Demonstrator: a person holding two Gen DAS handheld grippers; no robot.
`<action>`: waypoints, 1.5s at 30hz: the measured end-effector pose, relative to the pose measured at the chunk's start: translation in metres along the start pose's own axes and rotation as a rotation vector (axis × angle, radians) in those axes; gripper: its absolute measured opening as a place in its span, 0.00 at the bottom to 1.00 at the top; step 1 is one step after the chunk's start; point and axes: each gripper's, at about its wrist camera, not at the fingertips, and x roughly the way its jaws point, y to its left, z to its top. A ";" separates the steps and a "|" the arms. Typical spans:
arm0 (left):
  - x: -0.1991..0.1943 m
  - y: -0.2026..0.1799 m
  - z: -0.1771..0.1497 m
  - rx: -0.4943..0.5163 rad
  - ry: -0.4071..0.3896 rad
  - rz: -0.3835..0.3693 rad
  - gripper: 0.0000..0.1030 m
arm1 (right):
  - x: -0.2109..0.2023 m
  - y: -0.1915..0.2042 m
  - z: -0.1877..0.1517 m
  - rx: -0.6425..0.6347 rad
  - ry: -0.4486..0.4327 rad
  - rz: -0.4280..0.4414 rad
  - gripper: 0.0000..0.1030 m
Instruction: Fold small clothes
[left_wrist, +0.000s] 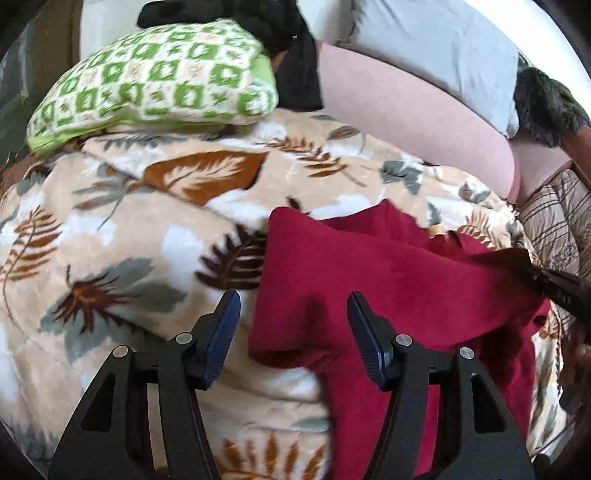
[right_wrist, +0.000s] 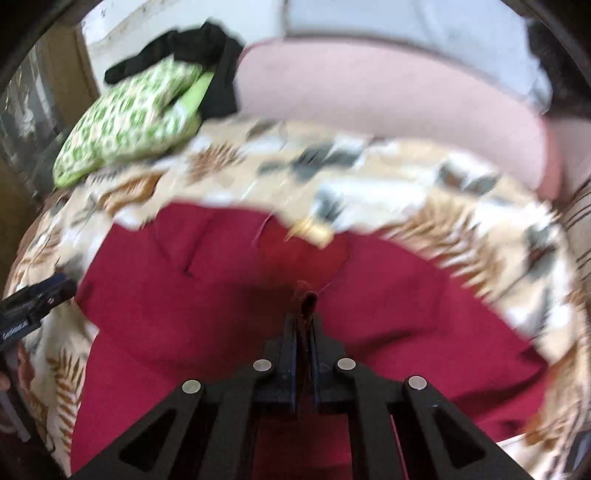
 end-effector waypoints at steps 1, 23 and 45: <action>0.005 -0.008 0.001 0.008 0.011 -0.004 0.58 | -0.001 -0.007 0.004 0.012 -0.001 -0.030 0.05; 0.028 -0.048 -0.021 0.046 0.109 -0.007 0.58 | -0.023 -0.042 -0.098 0.497 0.052 0.347 0.62; 0.019 -0.045 -0.020 -0.002 0.099 -0.006 0.58 | -0.155 -0.167 -0.067 0.578 -0.351 0.064 0.04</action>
